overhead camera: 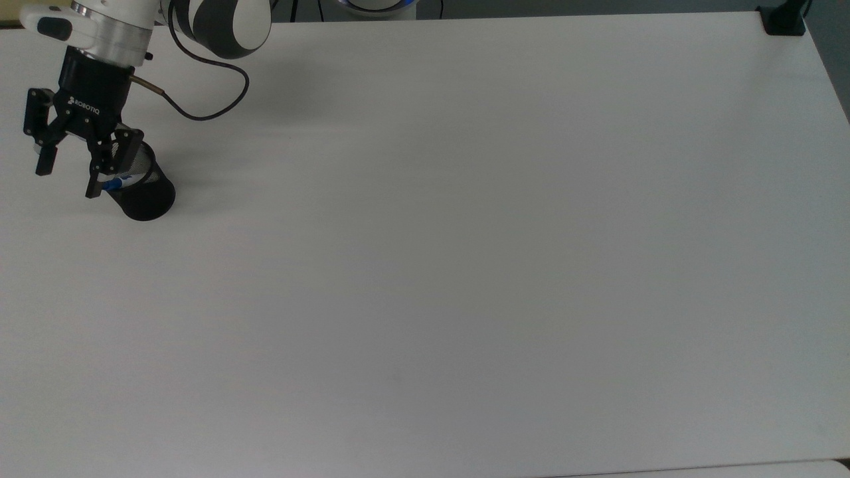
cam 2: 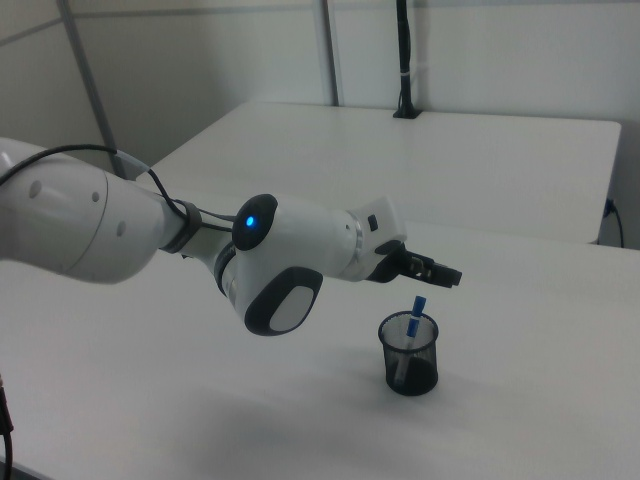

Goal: Insert the marker
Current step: 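Tilt the marker upright and lower it into the cup, then open the gripper to release the marker in the cup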

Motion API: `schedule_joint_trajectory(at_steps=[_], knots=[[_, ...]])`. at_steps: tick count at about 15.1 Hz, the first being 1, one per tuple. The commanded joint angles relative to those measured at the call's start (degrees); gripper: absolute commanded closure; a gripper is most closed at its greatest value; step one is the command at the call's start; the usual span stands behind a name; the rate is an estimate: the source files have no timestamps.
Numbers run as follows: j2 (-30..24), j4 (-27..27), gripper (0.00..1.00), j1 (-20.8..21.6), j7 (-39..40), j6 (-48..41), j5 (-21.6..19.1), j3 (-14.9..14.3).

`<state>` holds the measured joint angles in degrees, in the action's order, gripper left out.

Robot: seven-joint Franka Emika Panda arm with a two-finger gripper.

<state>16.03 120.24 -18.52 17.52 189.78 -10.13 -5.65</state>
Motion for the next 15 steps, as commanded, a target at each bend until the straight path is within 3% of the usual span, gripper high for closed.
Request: schedule_joint_trajectory(at_steps=[1, 5, 9, 15], knots=[[-3.5, 1.2, 0.19, 0.9, -1.6, -1.5, -1.6, -0.2], [-9.5, 0.3, 0.00, 1.0, -3.7, -12.3, -1.5, 0.4], [-17.2, -3.3, 0.00, 3.4, -5.3, -33.3, -1.4, 0.5], [-20.9, -14.0, 0.00, 7.2, -7.0, -67.3, -0.5, 0.5]])
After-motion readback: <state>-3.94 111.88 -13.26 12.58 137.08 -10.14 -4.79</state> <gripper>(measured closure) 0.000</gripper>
